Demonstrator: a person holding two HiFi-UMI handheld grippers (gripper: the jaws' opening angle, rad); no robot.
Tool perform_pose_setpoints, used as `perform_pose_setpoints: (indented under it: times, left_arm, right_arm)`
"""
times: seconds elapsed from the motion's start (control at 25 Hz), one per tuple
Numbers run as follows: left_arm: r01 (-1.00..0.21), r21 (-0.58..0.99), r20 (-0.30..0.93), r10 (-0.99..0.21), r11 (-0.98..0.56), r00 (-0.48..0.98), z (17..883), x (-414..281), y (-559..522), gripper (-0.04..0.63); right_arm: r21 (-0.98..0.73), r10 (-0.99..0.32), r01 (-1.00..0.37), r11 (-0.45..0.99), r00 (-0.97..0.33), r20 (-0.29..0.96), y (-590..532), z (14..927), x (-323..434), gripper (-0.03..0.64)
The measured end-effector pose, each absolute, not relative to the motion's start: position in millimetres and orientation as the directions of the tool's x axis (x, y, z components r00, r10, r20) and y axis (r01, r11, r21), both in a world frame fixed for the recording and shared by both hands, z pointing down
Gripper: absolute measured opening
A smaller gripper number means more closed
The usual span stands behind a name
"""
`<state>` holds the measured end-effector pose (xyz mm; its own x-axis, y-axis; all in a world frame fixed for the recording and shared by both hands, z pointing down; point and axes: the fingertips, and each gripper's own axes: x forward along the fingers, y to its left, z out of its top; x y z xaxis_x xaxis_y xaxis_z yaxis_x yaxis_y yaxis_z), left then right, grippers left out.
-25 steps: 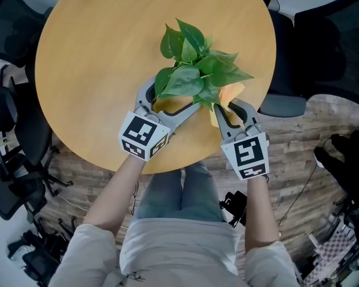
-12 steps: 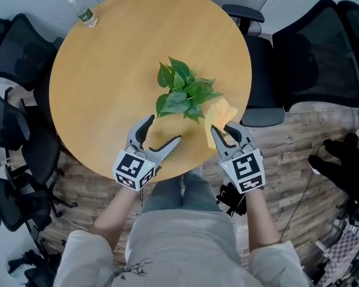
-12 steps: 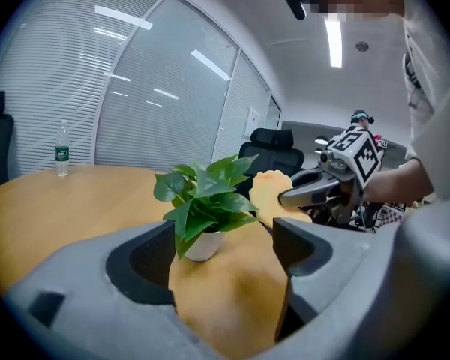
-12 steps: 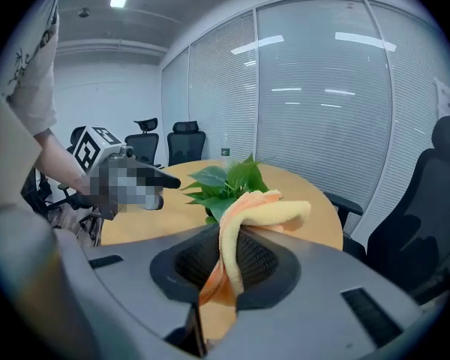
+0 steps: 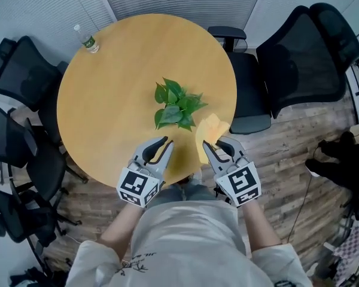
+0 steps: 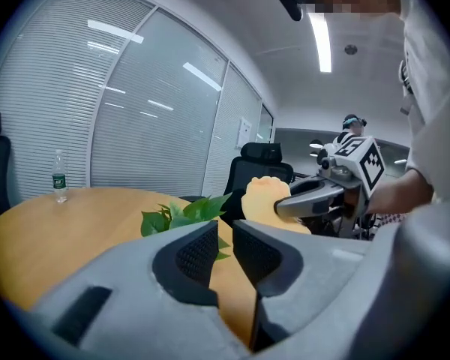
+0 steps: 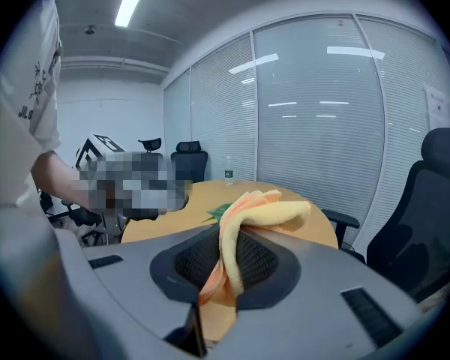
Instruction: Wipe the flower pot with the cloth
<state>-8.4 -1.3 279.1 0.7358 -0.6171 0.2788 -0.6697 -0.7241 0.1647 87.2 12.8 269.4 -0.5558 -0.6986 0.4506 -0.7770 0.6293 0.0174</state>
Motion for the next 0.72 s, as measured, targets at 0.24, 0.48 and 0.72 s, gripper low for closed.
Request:
perform_pose_setpoints:
  times: [0.24,0.48,0.72]
  left_arm:
    - [-0.680,0.154,0.292,-0.624,-0.717,0.725,263,-3,6,0.016]
    - [-0.699,0.165,0.290,-0.643,-0.696,0.709,253,-10,3,0.011]
    - [-0.704,0.168,0.296,-0.646,-0.690,0.703,249,-16,2,0.011]
  right_arm:
    - [-0.038,-0.735,-0.801,0.597,-0.565,0.374,14,241,85,0.057]
    - [-0.100,-0.725,-0.792,0.602,-0.595,0.347,20,234,73,0.057]
    - [-0.126,-0.725,-0.787,0.604,-0.609,0.323,23,232,64,0.057]
